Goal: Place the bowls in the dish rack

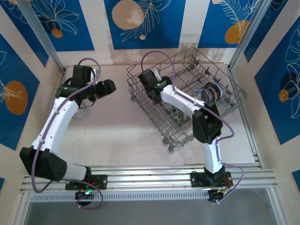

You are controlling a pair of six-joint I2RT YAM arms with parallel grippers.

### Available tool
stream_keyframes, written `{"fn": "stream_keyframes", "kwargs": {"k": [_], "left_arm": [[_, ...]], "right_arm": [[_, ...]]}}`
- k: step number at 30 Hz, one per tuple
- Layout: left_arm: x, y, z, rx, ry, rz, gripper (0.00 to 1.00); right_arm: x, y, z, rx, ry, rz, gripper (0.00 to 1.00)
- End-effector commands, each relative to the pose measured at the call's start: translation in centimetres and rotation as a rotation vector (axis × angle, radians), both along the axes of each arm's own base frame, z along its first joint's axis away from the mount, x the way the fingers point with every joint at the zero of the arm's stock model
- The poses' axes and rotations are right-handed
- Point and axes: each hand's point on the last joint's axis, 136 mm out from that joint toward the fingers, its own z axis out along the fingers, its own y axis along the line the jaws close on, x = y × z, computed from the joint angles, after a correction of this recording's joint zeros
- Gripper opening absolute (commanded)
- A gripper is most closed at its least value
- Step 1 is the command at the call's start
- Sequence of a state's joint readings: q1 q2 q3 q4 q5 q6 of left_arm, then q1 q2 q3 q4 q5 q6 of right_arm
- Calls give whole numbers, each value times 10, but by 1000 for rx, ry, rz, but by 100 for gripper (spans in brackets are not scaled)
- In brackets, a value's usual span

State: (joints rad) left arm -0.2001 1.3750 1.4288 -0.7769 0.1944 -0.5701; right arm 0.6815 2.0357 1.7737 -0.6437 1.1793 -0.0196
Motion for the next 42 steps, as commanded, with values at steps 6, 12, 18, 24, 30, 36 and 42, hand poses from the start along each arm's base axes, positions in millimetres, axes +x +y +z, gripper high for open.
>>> {"fn": "stream_keyframes", "kwargs": {"k": [6, 12, 18, 24, 30, 36, 42], "left_arm": [[-4, 1, 6, -30, -13, 5, 78], [-4, 1, 4, -30, -10, 5, 78], [-4, 1, 4, -33, -4, 4, 79], [-5, 10, 0, -54, 25, 18, 79], [-12, 32, -7, -61, 71, 57, 79], [-23, 66, -19, -66, 136, 128, 80], [-34, 91, -32, -39, 189, 177, 80]], "right_arm": [[-2, 5, -15, 113, 67, -6, 44], [-4, 10, -23, 177, 114, 9, 48], [-6, 15, -29, 247, 157, 21, 55], [-7, 12, -22, 320, 167, 24, 59], [-10, 8, -3, 411, 161, 43, 66], [-18, 20, 9, 500, 193, 146, 75], [-18, 17, 18, 531, 189, 151, 76]]}}
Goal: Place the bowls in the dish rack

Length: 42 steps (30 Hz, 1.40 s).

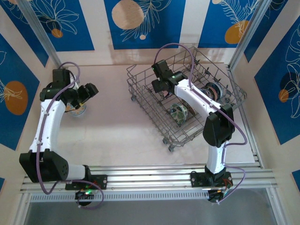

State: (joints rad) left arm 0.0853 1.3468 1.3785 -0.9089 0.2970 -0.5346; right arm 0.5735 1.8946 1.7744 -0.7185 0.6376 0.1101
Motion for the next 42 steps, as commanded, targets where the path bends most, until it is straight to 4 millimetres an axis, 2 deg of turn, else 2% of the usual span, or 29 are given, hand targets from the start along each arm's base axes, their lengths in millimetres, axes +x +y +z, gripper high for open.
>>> {"fn": "stream_keyframes", "kwargs": {"k": [1, 7, 14, 16, 21, 27, 32, 38, 42], "left_arm": [[-17, 9, -10, 15, 58, -13, 80], [-26, 37, -30, 44, 147, 23, 81], [-21, 62, -59, 153, 264, -7, 77], [-18, 68, -69, 182, 297, -12, 74], [-9, 86, -88, 275, 357, -37, 70], [13, 104, -110, 360, 432, -73, 61], [32, 104, -123, 349, 456, -111, 54], [44, 89, -137, 345, 480, -177, 54], [45, 86, -147, 341, 500, -189, 54]], "right_arm": [[-4, 2, 9, 51, 1, 29, 77], [-8, -10, 27, 102, -5, 19, 77], [-24, -15, 53, 313, 29, 25, 76], [-25, -19, 53, 322, 39, 23, 76], [-33, -36, 35, 324, 89, -26, 76], [-46, -46, 25, 366, 117, -65, 75], [-52, -53, 20, 369, 129, -90, 75], [-55, -53, 19, 384, 135, -98, 75], [-55, -52, 21, 390, 133, -97, 75]]}}
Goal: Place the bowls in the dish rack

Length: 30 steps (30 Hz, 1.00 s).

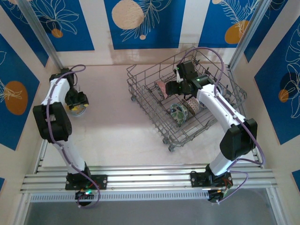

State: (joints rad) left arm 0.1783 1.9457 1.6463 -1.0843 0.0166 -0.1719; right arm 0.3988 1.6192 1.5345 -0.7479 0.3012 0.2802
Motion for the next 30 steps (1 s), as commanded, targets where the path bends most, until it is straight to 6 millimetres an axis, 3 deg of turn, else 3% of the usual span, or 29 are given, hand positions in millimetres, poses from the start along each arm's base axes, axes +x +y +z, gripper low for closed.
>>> {"fn": "stream_keyframes", "kwargs": {"k": [1, 6, 9, 17, 30], "left_arm": [[0, -2, -5, 9, 38, -37, 54], [-1, -1, -15, 30, 76, -55, 53], [-3, 0, -20, 41, 99, -58, 45], [-3, -1, -17, 60, 96, -70, 29], [-3, 1, -11, 77, 90, -69, 14]], "right_arm": [[-5, 3, 7, 45, -4, 2, 75], [-6, 3, 5, 50, 5, 0, 74], [-7, 4, 3, 54, 10, -1, 74], [-8, 6, 2, 60, 18, -3, 74], [-9, 8, -3, 60, 28, -3, 74]]}}
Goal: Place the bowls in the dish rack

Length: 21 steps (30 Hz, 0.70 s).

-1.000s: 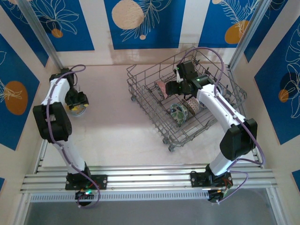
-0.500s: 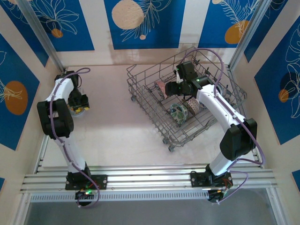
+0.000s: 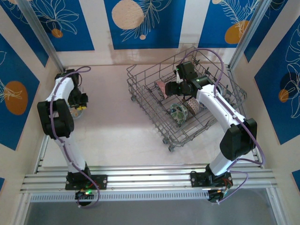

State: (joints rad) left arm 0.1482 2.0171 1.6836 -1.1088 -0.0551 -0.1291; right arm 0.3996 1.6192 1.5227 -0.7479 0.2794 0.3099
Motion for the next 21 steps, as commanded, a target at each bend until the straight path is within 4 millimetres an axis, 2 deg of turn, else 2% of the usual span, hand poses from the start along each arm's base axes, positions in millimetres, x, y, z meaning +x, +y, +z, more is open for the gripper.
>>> {"fn": "stream_keyframes", "kwargs": {"k": [1, 13, 21], "left_arm": [[-5, 0, 8, 14, 17, -1, 13], [-3, -13, 14, 13, 24, -44, 5], [1, -41, 22, 46, 51, -150, 3]], "right_arm": [[-6, 5, 1, 32, 6, 6, 74], [-6, 7, 1, 33, 8, 9, 74], [-4, 8, 2, 38, 3, 9, 74]]}}
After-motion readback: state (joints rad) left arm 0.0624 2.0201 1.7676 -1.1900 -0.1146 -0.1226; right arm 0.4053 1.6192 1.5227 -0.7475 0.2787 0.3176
